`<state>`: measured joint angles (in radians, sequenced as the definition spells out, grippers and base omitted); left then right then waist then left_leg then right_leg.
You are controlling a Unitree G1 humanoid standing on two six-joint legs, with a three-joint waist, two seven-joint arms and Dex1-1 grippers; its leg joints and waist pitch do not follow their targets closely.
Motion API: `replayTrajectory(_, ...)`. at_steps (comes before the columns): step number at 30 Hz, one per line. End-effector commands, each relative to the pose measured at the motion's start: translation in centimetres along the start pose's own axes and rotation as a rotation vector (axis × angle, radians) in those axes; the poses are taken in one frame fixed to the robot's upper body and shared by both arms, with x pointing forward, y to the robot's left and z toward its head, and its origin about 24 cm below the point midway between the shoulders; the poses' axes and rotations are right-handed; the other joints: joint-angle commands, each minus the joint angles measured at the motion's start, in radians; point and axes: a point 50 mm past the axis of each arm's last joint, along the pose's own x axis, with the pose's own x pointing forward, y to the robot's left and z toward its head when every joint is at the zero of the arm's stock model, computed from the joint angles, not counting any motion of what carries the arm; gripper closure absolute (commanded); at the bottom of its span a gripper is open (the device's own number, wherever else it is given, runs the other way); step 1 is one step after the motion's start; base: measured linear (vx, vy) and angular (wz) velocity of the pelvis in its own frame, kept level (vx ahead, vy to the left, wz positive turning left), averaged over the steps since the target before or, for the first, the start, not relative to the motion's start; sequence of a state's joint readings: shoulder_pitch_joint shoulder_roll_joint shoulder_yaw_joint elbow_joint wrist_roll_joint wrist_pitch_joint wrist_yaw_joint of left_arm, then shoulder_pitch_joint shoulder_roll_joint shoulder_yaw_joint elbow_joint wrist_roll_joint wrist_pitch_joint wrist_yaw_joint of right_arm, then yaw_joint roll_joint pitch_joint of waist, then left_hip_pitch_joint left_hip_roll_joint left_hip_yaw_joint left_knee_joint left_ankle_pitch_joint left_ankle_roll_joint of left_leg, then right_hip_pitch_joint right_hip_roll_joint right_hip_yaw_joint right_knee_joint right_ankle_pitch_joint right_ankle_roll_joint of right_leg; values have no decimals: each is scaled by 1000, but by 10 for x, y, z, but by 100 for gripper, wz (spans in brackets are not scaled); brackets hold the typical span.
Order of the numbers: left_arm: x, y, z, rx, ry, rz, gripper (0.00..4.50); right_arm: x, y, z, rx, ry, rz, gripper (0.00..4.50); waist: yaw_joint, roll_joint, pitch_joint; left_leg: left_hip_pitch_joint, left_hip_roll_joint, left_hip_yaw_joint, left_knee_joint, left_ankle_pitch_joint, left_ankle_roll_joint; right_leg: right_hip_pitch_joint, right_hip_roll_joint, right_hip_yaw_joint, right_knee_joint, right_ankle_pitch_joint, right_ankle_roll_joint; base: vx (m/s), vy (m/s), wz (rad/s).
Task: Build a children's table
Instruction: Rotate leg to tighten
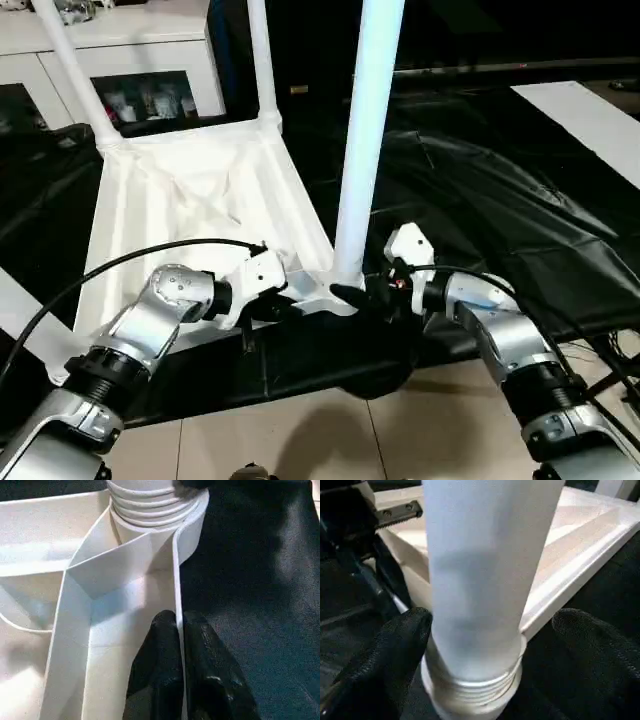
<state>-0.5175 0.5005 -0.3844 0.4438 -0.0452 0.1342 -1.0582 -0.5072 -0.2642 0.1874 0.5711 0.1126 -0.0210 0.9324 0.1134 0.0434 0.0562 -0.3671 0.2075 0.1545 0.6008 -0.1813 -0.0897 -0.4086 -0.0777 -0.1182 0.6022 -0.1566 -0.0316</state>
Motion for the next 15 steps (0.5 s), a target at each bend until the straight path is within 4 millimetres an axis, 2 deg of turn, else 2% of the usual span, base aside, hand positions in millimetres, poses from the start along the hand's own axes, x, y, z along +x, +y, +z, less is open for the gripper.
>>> replayTrajectory(1,-6,7,12,43,-59,35,450,3,1,-1,-16,14,35,9,0,-18,-72,3,18,5,-69,-195,51,57,-74,56,-83,-405,-108,0,0,0)
replayTrajectory(15,-4,8,11,43,-53,27,450,10,-3,-1,-19,-10,29,9,1,-20,-72,3,20,5,-69,-188,55,56,-74,56,-79,-398,-119,0,0,0)
